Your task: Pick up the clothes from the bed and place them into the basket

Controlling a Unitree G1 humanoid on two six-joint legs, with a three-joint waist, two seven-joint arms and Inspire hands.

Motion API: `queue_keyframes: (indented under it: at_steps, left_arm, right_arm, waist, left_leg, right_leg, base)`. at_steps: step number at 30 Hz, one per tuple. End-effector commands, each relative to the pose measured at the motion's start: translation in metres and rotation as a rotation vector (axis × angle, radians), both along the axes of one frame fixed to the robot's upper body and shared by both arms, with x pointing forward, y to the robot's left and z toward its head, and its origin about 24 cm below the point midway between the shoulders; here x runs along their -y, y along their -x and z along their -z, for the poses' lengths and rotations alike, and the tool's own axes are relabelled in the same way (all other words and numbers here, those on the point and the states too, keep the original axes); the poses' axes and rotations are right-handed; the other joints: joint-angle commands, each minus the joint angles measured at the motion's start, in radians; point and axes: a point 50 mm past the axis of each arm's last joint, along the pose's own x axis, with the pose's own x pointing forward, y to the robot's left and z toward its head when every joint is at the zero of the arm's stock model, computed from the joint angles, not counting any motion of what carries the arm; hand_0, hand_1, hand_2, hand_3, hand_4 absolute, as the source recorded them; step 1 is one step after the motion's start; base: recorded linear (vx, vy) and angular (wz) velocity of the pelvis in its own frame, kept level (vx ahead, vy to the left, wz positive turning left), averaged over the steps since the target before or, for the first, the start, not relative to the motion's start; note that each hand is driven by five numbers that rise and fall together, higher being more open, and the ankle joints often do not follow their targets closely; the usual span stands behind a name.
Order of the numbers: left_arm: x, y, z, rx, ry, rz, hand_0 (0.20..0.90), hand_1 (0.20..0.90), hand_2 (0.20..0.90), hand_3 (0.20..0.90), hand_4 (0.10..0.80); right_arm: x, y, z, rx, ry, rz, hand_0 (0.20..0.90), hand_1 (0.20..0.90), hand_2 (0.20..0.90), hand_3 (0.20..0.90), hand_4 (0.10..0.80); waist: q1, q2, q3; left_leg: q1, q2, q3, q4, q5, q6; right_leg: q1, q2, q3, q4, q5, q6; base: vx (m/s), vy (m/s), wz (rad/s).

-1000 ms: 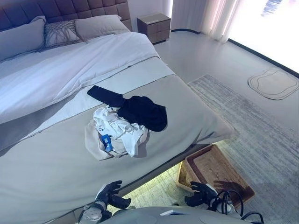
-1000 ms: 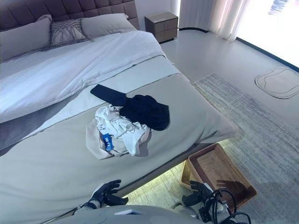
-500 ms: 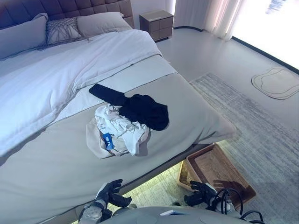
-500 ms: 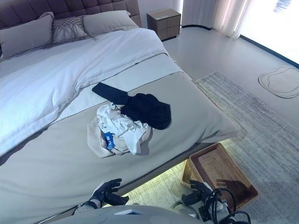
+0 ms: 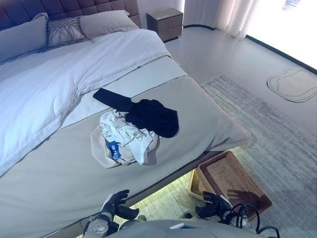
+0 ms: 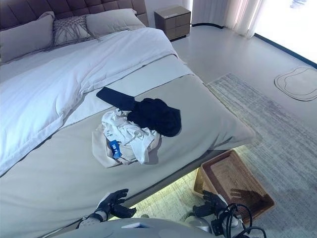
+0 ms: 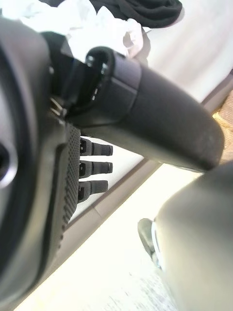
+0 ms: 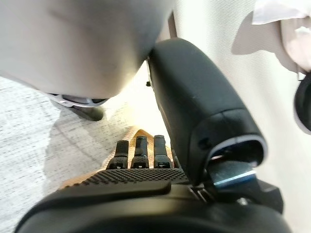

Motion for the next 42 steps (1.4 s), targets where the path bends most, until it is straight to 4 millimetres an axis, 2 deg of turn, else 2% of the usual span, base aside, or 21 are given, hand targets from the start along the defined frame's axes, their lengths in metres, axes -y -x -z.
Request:
queue_keyframes:
  at_steps: [1,5,9,13,14,16,19,23,28,31,34,38,39,42]
  left_arm:
    - [-0.022,-0.042,-0.026,0.219,-0.148,0.107,0.900,0.900,0.900,0.900,0.800]
    - [-0.042,-0.064,-0.048,0.324,-0.333,0.137,0.900,0.900,0.900,0.900,0.800]
    - [-0.050,-0.078,-0.065,0.410,-0.462,0.235,0.900,0.900,0.900,0.900,0.800]
    - [-0.057,-0.101,-0.093,0.553,-0.600,0.302,0.900,0.900,0.900,0.900,0.800]
    - [-0.057,-0.110,-0.102,0.594,-0.618,0.320,0.900,0.900,0.900,0.900,0.800]
    - [-0.055,-0.118,-0.109,0.627,-0.617,0.319,0.900,0.900,0.900,0.900,0.800]
    - [-0.047,-0.138,-0.126,0.716,-0.571,0.299,0.900,0.900,0.900,0.900,0.800]
    - [-0.039,-0.152,-0.146,0.824,-0.556,0.306,0.900,0.900,0.900,0.900,0.800]
    - [-0.031,-0.154,-0.161,0.926,-0.546,0.332,0.900,0.900,0.900,0.900,0.800]
    - [-0.031,-0.158,-0.176,1.001,-0.561,0.308,0.900,0.900,0.900,0.900,0.800]
    - [-0.032,-0.157,-0.186,1.054,-0.576,0.312,0.900,0.900,0.900,0.900,0.800]
    - [-0.029,-0.159,-0.200,1.143,-0.596,0.317,0.900,0.900,0.900,0.900,0.800]
    - [-0.029,-0.161,-0.209,1.204,-0.610,0.294,0.900,0.900,0.900,0.900,0.800]
    - [-0.028,-0.165,-0.230,1.323,-0.630,0.240,0.900,0.900,0.900,0.900,0.800]
  right_arm:
    - [0.004,-0.055,-0.029,0.277,0.146,-0.107,0.900,0.900,0.900,0.900,0.800]
    - [0.005,-0.109,-0.074,0.539,0.295,-0.185,0.900,0.900,0.900,0.900,0.800]
    - [0.007,-0.129,-0.102,0.669,0.412,-0.258,0.900,0.900,0.900,0.900,0.800]
    - [0.024,-0.152,-0.147,0.839,0.590,-0.278,0.900,0.900,0.900,0.900,0.800]
    - [0.031,-0.160,-0.162,0.888,0.652,-0.276,0.900,0.900,0.900,0.900,0.800]
    - [0.035,-0.170,-0.178,0.929,0.707,-0.279,0.900,0.900,0.900,0.900,0.800]
    - [0.039,-0.203,-0.228,1.054,0.830,-0.247,0.900,0.900,0.900,0.900,0.800]
    - [0.040,-0.226,-0.270,1.126,0.872,-0.191,0.900,0.900,0.900,0.900,0.800]
    - [0.046,-0.241,-0.306,1.157,0.926,-0.171,0.900,0.900,0.900,0.900,0.800]
    - [0.064,-0.250,-0.350,1.189,0.996,-0.114,0.900,0.900,0.900,0.900,0.800]
    - [0.070,-0.256,-0.381,1.223,1.024,-0.067,0.900,0.900,0.900,0.900,0.800]
    - [0.071,-0.260,-0.407,1.244,1.028,-0.032,0.900,0.900,0.900,0.900,0.800]
    - [0.071,-0.262,-0.412,1.233,1.031,-0.032,0.900,0.900,0.900,0.900,0.800]
    - [0.073,-0.265,-0.421,1.211,1.045,-0.022,0.900,0.900,0.900,0.900,0.800]
  waist:
    - [0.013,-0.033,-0.007]
    - [0.024,-0.028,0.003]
    - [0.029,-0.029,0.004]
    - [0.036,-0.033,0.012]
    - [0.044,-0.033,0.022]
    - [0.054,-0.030,0.032]
    - [0.076,-0.023,0.075]
    - [0.095,-0.030,0.129]
    - [0.123,-0.022,0.182]
    - [0.154,-0.003,0.240]
    - [0.177,0.011,0.280]
    - [0.195,0.022,0.312]
    - [0.199,0.025,0.320]
    - [0.209,0.033,0.335]
  left_leg:
    - [-0.030,-0.032,-0.030,0.038,-0.078,0.001]
    - [-0.042,-0.028,-0.036,0.040,-0.070,-0.002]
    - [-0.053,-0.023,-0.033,0.056,-0.070,-0.006]
    - [-0.088,-0.014,-0.002,0.130,-0.082,-0.016]
    - [-0.109,-0.015,-0.004,0.162,-0.087,-0.017]
    - [-0.132,-0.022,-0.021,0.191,-0.096,-0.015]
    - [-0.208,-0.036,-0.068,0.288,-0.127,-0.003]
    - [-0.300,-0.031,-0.079,0.436,-0.177,-0.007]
    - [-0.409,-0.046,-0.091,0.573,-0.219,0.004]
    - [-0.520,-0.066,-0.094,0.680,-0.243,0.019]
    - [-0.619,-0.084,-0.097,0.761,-0.252,0.036]
    - [-0.718,-0.101,-0.097,0.858,-0.270,0.048]
    - [-0.739,-0.104,-0.099,0.903,-0.309,0.048]
    - [-0.813,-0.114,-0.101,0.974,-0.323,0.056]
  right_leg:
    - [-0.003,-0.037,0.065,0.027,-0.008,0.047]
    - [-0.010,-0.037,0.056,0.035,-0.012,0.041]
    - [-0.014,-0.040,0.048,0.045,-0.020,0.035]
    - [-0.021,-0.059,0.011,0.087,-0.036,0.025]
    - [-0.033,-0.068,0.000,0.113,-0.044,0.020]
    - [-0.053,-0.075,-0.005,0.148,-0.054,0.014]
    - [-0.143,-0.081,0.009,0.283,-0.101,-0.008]
    - [-0.218,-0.099,0.009,0.416,-0.144,-0.031]
    - [-0.311,-0.122,0.006,0.566,-0.190,-0.059]
    - [-0.426,-0.143,0.001,0.706,-0.230,-0.079]
    - [-0.534,-0.163,0.001,0.823,-0.254,-0.087]
    - [-0.639,-0.189,0.005,0.942,-0.284,-0.093]
    - [-0.666,-0.192,0.019,0.989,-0.321,-0.085]
    - [-0.741,-0.201,0.025,1.055,-0.337,-0.089]
  base:
    - [-0.031,-0.021,0.01]
    - [-0.050,-0.011,0.03]
    - [-0.018,-0.014,0.13]
    - [0.000,-0.002,0.25]
    - [-0.022,0.021,0.27]
    - [-0.035,0.038,0.28]
    - [-0.085,0.051,0.19]
    - [-0.051,-0.002,0.15]
    - [-0.014,0.007,0.16]
    - [-0.107,0.002,0.14]
    - [-0.099,-0.012,0.16]
    - [-0.026,-0.008,0.16]
    - [0.034,0.003,0.19]
    - [-0.021,0.001,0.15]
